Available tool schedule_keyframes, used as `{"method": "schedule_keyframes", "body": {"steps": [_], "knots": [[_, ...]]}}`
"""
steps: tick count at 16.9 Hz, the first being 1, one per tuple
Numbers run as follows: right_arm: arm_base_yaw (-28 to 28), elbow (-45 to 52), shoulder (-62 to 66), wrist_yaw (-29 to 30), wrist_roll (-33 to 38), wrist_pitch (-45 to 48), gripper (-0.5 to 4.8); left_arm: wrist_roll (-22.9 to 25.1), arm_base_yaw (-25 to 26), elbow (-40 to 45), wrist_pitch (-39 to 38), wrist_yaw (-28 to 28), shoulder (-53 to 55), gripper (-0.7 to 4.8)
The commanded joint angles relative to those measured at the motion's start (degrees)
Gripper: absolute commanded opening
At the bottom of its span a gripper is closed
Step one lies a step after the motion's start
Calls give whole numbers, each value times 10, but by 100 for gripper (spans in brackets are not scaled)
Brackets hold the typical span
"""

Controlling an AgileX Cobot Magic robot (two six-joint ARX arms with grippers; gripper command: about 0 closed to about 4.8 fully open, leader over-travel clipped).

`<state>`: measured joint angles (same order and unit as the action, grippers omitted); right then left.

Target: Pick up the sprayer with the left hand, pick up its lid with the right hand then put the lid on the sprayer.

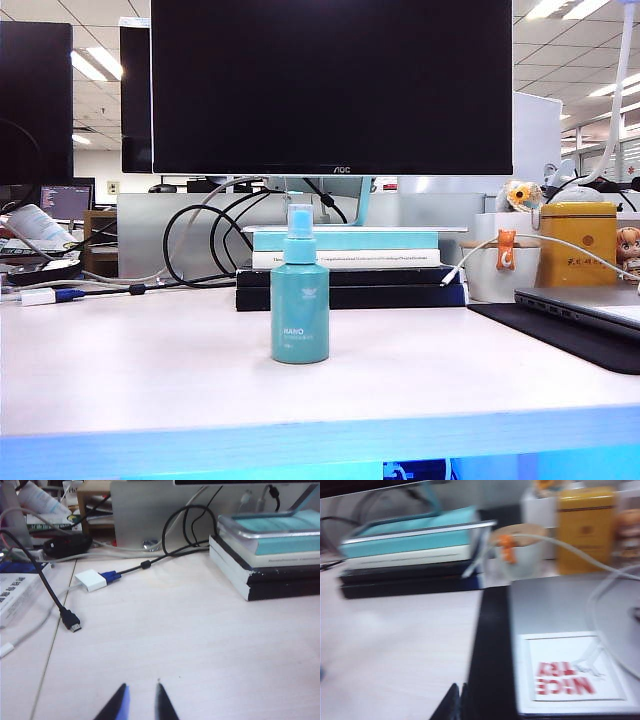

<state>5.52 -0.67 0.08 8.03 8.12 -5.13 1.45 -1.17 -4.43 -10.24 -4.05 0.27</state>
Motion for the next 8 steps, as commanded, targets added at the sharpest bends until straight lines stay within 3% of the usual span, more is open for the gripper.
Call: {"method": "schedule_keyframes", "body": {"steps": [1, 8], "knots": [[-1, 3, 0, -22, -2, -8, -5, 0, 0, -2, -2, -1, -2, 80], [0, 2, 0, -17, -2, -7, -5, 0, 0, -2, -2, -1, -2, 80]]}}
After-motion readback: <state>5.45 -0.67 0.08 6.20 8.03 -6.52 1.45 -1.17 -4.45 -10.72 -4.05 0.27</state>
